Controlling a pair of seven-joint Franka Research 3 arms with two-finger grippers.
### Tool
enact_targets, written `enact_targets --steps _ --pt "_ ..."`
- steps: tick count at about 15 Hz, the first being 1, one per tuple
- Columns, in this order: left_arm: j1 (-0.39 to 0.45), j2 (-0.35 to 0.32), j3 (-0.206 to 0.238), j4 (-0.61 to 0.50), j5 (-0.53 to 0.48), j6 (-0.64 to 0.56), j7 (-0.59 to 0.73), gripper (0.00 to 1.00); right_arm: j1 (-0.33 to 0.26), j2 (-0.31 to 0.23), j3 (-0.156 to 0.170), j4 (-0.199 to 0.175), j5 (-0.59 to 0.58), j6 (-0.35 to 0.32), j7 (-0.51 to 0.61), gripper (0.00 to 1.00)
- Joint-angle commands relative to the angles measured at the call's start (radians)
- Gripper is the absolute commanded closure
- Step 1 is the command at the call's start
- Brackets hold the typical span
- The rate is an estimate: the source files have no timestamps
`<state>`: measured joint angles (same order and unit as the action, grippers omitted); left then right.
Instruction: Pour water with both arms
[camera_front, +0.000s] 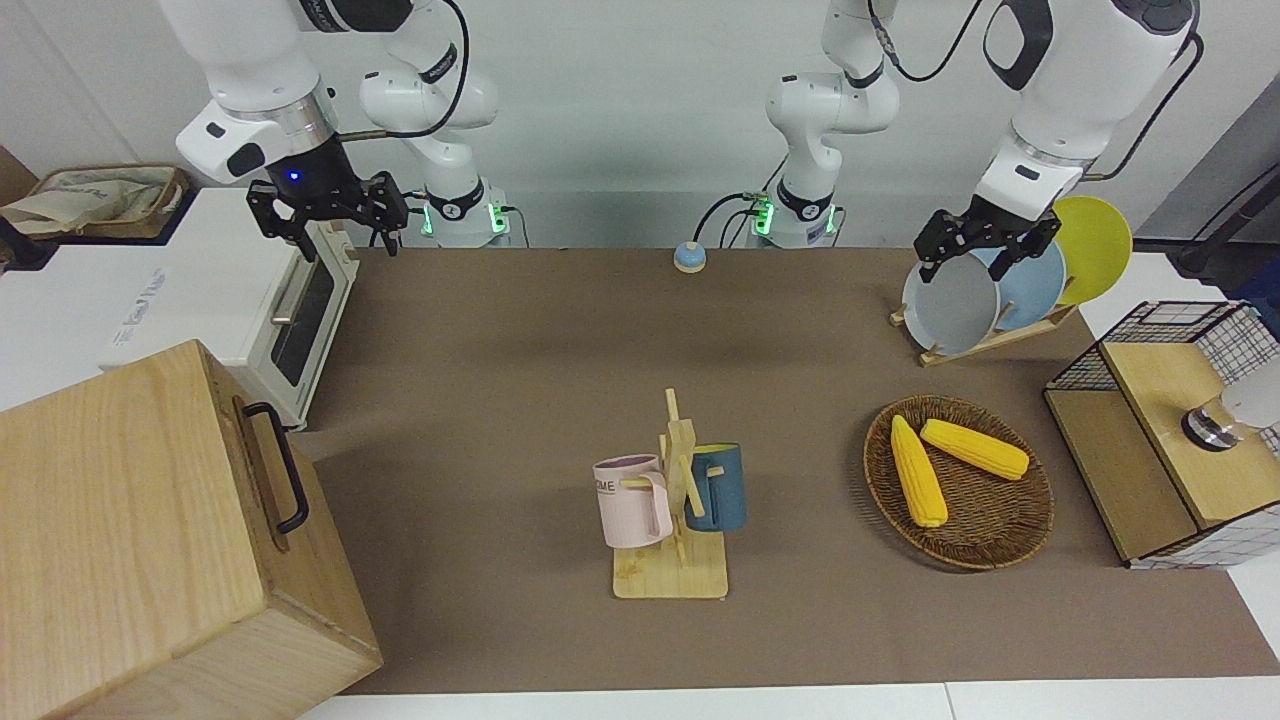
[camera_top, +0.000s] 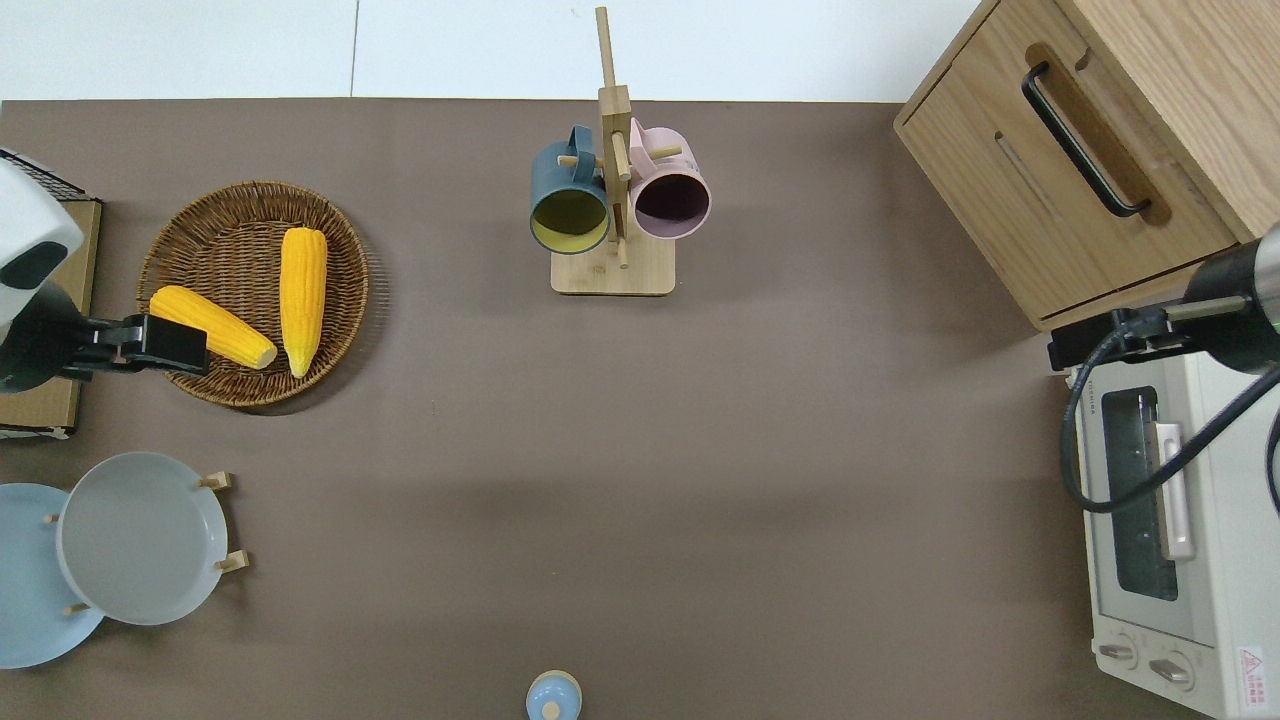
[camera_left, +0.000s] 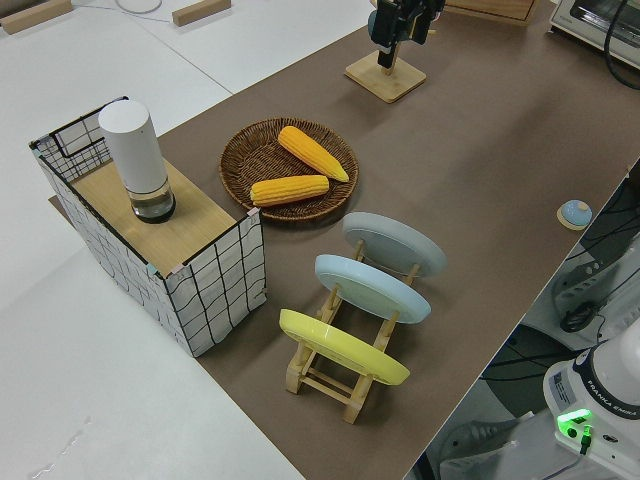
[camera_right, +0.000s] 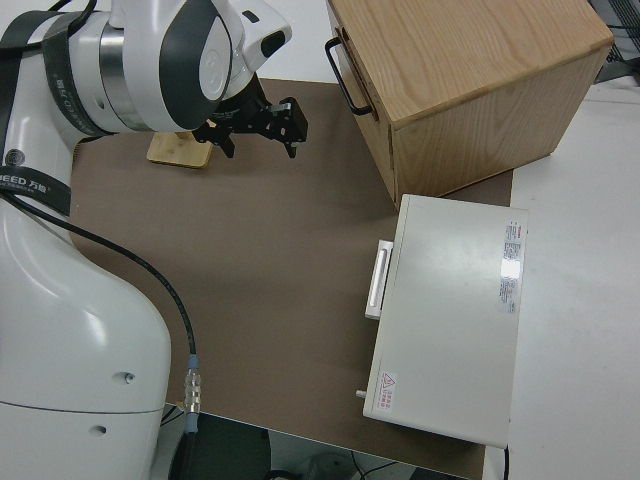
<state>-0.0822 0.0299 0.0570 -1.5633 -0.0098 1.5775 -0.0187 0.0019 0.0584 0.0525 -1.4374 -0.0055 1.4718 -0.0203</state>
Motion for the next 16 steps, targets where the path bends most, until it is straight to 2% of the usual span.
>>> enact_targets --steps 1,8,13,14,16 --pt "0.004 -0.008 -0.005 0.017 0.019 -0.016 0.006 0.0 -0.035 -0.008 -0.002 -0.005 -0.004 0.007 -0.013 0.007" --pt "0.009 -0.005 0.006 0.017 0.019 -0.014 0.013 0.0 -0.031 -0.011 0.0 -0.005 -0.001 0.004 -0.015 0.007" --pt "0.009 -0.005 0.076 0.019 0.02 -0.013 0.057 0.01 -0.017 -0.011 0.009 -0.005 0.001 0.005 -0.015 0.007" --pt "0.009 -0.004 0.098 0.019 0.02 -0.007 0.089 0.01 -0.014 -0.009 0.012 -0.008 0.028 0.008 -0.012 0.007" --pt "0.009 -0.002 0.173 0.019 0.014 0.001 0.138 0.01 0.045 0.004 0.012 -0.034 0.059 0.036 0.003 0.007"
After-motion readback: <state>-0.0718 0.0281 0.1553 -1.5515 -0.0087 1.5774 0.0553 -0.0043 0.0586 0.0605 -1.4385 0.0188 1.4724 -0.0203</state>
